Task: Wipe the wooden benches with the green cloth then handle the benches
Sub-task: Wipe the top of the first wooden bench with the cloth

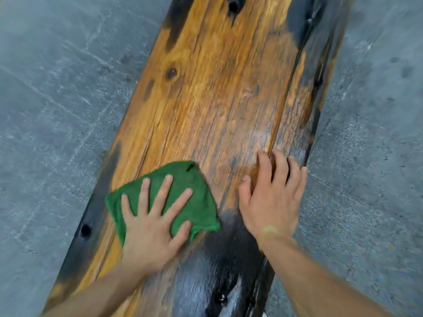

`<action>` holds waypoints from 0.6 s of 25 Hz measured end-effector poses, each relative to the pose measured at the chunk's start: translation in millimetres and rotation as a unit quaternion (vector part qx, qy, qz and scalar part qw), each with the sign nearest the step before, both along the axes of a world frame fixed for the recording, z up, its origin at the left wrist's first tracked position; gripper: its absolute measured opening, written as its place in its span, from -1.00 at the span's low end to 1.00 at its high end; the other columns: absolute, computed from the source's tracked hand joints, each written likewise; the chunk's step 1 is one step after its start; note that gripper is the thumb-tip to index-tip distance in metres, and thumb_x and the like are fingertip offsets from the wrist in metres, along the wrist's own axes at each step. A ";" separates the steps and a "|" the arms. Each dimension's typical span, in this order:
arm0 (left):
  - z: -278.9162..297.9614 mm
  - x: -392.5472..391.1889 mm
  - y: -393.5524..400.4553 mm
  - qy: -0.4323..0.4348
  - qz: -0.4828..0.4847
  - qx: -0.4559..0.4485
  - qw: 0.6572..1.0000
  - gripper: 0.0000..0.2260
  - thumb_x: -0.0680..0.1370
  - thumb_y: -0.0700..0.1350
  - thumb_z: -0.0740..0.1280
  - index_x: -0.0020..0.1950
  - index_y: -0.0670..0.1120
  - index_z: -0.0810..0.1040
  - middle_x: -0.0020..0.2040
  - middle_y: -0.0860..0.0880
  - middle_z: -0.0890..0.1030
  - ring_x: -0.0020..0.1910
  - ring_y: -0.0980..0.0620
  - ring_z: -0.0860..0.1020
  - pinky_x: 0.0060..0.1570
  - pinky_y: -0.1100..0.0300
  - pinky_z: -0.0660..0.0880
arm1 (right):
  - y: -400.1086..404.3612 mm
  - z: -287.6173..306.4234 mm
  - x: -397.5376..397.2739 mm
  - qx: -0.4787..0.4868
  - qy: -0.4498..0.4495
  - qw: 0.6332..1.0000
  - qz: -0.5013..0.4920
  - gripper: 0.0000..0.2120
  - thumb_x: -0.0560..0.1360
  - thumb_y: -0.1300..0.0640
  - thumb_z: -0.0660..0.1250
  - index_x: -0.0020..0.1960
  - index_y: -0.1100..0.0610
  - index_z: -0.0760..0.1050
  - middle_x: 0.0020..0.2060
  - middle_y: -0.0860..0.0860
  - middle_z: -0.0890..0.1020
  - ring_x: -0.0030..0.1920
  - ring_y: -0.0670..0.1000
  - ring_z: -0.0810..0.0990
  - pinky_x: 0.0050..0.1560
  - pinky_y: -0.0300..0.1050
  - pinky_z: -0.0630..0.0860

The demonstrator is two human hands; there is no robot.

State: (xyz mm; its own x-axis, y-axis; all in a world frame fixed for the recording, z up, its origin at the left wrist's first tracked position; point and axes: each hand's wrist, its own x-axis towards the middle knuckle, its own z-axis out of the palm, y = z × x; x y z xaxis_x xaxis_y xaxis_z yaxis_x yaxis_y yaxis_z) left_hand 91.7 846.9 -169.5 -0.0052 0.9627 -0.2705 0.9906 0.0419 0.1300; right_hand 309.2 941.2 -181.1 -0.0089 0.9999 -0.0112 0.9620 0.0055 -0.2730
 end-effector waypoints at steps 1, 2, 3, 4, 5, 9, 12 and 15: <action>-1.6 -12.6 58.3 0.001 0.003 0.030 1.000 -0.45 0.61 0.38 -0.09 0.60 0.38 -0.03 0.69 0.07 -0.04 0.64 -0.25 -0.05 0.39 -0.59 -0.01 | -1.4 -0.4 0.4 0.007 0.000 1.000 0.000 -0.48 0.56 -0.06 0.12 0.47 0.11 0.35 0.44 0.17 0.38 0.44 0.31 0.27 0.55 0.33 0.04; -4.4 -25.8 122.7 -0.013 0.069 0.053 0.996 -0.45 0.58 0.40 -0.08 0.58 0.42 -0.07 0.68 0.11 -0.10 0.65 -0.22 -0.12 0.41 -0.57 -0.08 | -1.9 -1.5 0.2 0.013 -0.003 1.000 -0.002 -0.48 0.55 -0.06 0.13 0.46 0.12 0.36 0.43 0.17 0.38 0.44 0.31 0.28 0.54 0.33 0.04; -9.2 -35.4 185.3 -0.013 0.148 0.055 0.987 -0.45 0.58 0.41 -0.09 0.57 0.44 -0.09 0.68 0.13 -0.15 0.64 -0.20 -0.18 0.42 -0.55 -0.15 | -2.0 -2.7 0.1 0.017 -0.003 1.000 -0.005 -0.47 0.54 -0.06 0.13 0.46 0.12 0.36 0.43 0.17 0.38 0.43 0.32 0.28 0.54 0.33 0.05; -7.1 -29.0 235.8 -0.010 0.203 0.028 0.979 -0.45 0.59 0.41 -0.08 0.58 0.43 -0.11 0.67 0.13 -0.19 0.64 -0.20 -0.21 0.42 -0.54 -0.17 | -1.3 -2.8 -0.4 0.019 -0.005 1.000 -0.007 -0.46 0.54 -0.06 0.13 0.46 0.12 0.36 0.43 0.17 0.38 0.43 0.32 0.28 0.54 0.33 0.06; -5.7 -10.8 258.2 0.001 0.215 0.019 0.976 -0.44 0.60 0.39 -0.08 0.60 0.40 -0.12 0.67 0.11 -0.19 0.64 -0.22 -0.22 0.42 -0.54 -0.17 | -0.9 -2.7 -1.7 0.015 -0.005 1.000 -0.006 -0.46 0.53 -0.06 0.13 0.46 0.12 0.36 0.43 0.17 0.37 0.43 0.32 0.29 0.54 0.34 0.07; -1.7 41.6 147.9 0.008 -0.161 0.041 0.986 -0.46 0.64 0.31 -0.04 0.63 0.33 -0.03 0.69 0.06 -0.09 0.65 -0.24 -0.14 0.43 -0.51 -0.02 | -2.5 -2.5 0.9 0.021 -0.008 1.000 -0.003 -0.45 0.48 -0.07 0.17 0.42 0.14 0.39 0.42 0.18 0.39 0.42 0.33 0.32 0.51 0.39 0.11; 6.9 -33.1 82.8 0.033 -0.124 0.024 0.991 -0.46 0.62 0.37 -0.07 0.61 0.37 -0.01 0.69 0.05 -0.01 0.65 -0.23 -0.06 0.38 -0.55 0.11 | -2.1 -2.2 -1.0 0.022 -0.006 1.000 -0.001 -0.44 0.49 -0.06 0.16 0.43 0.15 0.41 0.42 0.19 0.38 0.41 0.36 0.32 0.50 0.39 0.11; -3.0 -51.7 199.7 0.026 0.083 0.033 0.996 -0.43 0.55 0.46 -0.17 0.57 0.44 -0.16 0.68 0.07 -0.19 0.64 -0.22 -0.19 0.43 -0.54 -0.09 | 1.0 -4.5 -3.2 0.017 -0.018 1.000 0.006 -0.44 0.51 -0.06 0.14 0.44 0.15 0.38 0.43 0.20 0.35 0.42 0.37 0.31 0.50 0.40 0.09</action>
